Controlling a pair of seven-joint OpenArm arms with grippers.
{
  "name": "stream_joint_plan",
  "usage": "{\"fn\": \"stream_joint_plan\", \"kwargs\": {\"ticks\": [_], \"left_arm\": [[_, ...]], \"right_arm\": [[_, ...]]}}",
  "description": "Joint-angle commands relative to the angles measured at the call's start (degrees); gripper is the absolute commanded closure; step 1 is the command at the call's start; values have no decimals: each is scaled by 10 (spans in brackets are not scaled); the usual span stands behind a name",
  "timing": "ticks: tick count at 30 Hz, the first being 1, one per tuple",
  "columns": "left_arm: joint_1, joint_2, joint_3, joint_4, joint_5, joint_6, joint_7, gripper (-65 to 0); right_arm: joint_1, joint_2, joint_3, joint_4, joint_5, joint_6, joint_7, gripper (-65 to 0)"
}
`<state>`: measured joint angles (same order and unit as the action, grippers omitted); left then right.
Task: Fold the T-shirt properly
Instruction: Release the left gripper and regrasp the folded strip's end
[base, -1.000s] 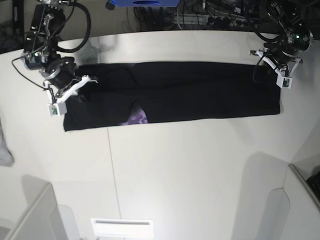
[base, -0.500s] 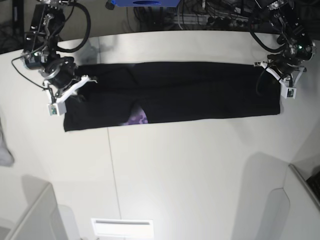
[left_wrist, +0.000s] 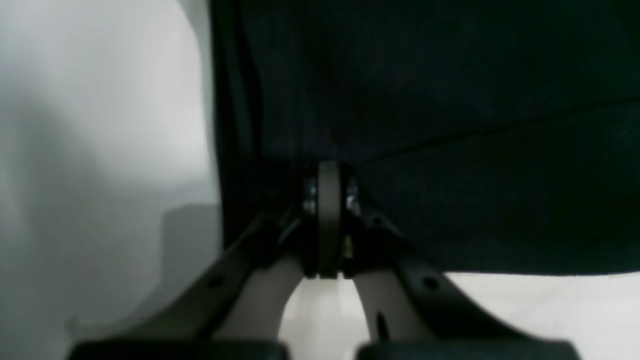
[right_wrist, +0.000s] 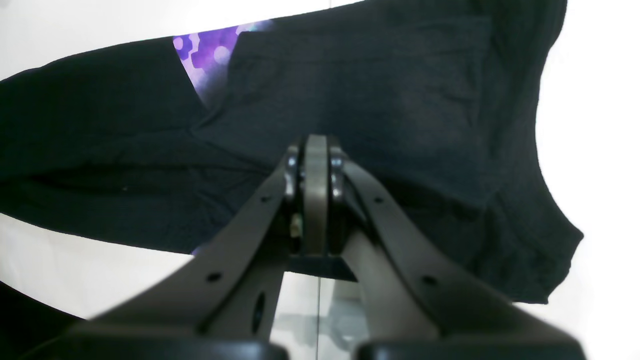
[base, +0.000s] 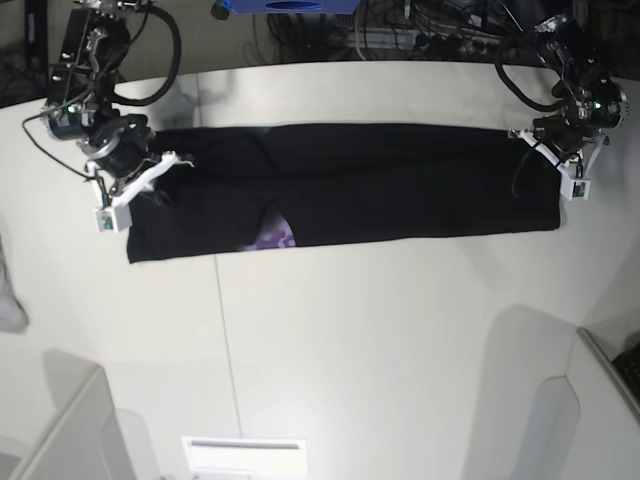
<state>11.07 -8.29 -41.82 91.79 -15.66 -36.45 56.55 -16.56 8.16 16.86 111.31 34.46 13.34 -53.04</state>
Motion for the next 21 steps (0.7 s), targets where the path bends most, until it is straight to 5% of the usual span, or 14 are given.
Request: {"fn": "stream_joint_plan", "kwargs": {"ticks": [1, 11, 16, 21], "left_arm": [[-6, -8, -2, 8, -2, -1, -1, 0], [-7, -8, -2, 120, -6, -1, 3, 0], [-12, -7, -64, 113, -9, -6, 3, 0], [-5, -46, -90, 77, -84, -36, 2, 0]], "right_arm": [[4, 5, 3, 9, 8, 4, 10, 0], [4, 5, 2, 9, 10, 4, 9, 0], [4, 5, 3, 10, 10, 4, 9, 0], [4, 5, 0, 10, 10, 4, 9, 0]]}}
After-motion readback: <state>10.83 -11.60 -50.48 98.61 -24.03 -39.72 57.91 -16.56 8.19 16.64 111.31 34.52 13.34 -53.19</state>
